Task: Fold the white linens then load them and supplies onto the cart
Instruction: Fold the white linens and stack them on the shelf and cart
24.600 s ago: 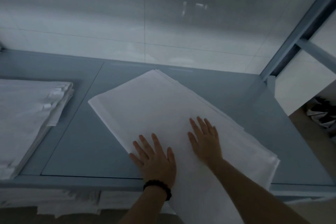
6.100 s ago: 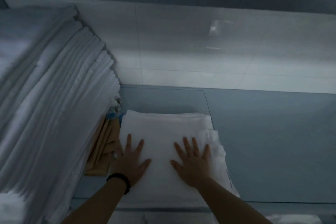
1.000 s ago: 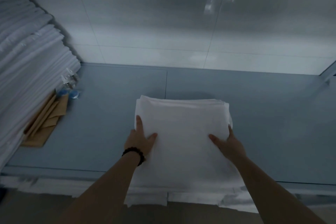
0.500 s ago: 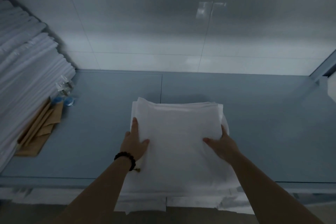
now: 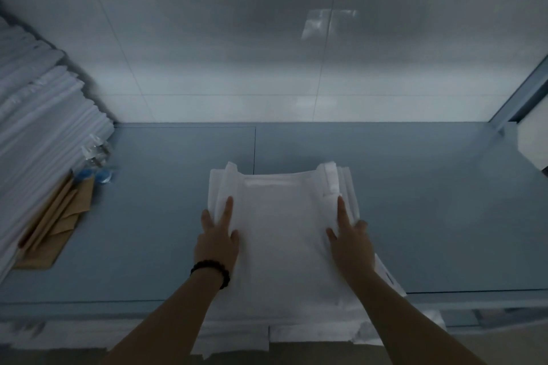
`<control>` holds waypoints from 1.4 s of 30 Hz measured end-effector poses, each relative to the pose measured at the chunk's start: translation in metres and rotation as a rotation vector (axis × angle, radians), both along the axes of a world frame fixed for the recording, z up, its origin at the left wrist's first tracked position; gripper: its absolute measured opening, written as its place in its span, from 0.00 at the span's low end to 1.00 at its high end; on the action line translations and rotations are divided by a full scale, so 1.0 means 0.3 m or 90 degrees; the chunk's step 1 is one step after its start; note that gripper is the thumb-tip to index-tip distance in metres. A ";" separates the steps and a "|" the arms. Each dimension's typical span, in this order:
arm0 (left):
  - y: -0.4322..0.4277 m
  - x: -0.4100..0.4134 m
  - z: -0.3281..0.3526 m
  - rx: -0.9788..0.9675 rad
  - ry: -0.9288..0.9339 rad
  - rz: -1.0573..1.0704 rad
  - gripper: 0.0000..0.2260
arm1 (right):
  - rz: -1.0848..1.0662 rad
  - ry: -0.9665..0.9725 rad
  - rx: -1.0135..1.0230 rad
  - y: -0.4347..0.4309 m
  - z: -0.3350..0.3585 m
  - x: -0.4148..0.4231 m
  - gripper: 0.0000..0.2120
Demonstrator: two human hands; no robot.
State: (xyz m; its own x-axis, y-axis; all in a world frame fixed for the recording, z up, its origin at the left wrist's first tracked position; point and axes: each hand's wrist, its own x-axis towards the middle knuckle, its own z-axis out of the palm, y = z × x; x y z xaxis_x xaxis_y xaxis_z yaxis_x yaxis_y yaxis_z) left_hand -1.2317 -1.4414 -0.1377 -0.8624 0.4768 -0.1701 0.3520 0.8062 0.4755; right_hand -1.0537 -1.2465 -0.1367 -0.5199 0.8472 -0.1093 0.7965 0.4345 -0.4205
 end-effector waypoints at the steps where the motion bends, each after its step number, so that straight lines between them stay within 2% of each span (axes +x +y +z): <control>1: 0.001 0.002 0.006 -0.005 0.006 0.002 0.32 | -0.004 -0.001 -0.004 0.002 0.000 0.002 0.34; 13: 0.005 0.032 0.132 0.019 0.089 -0.056 0.30 | -0.046 0.078 -0.006 -0.035 0.057 0.091 0.29; 18: 0.058 0.093 0.200 0.052 0.141 -0.105 0.30 | -0.107 0.109 0.009 -0.019 0.111 0.182 0.29; 25: 0.248 0.241 0.265 0.148 0.145 -0.187 0.29 | -0.210 0.134 0.053 0.072 0.205 0.397 0.29; 34: 0.441 0.400 0.274 0.260 0.104 -0.375 0.28 | -0.373 0.148 0.102 0.020 0.280 0.677 0.31; 42: 0.459 0.520 0.286 0.262 0.067 -0.603 0.28 | -0.635 0.140 0.098 -0.285 0.267 0.817 0.32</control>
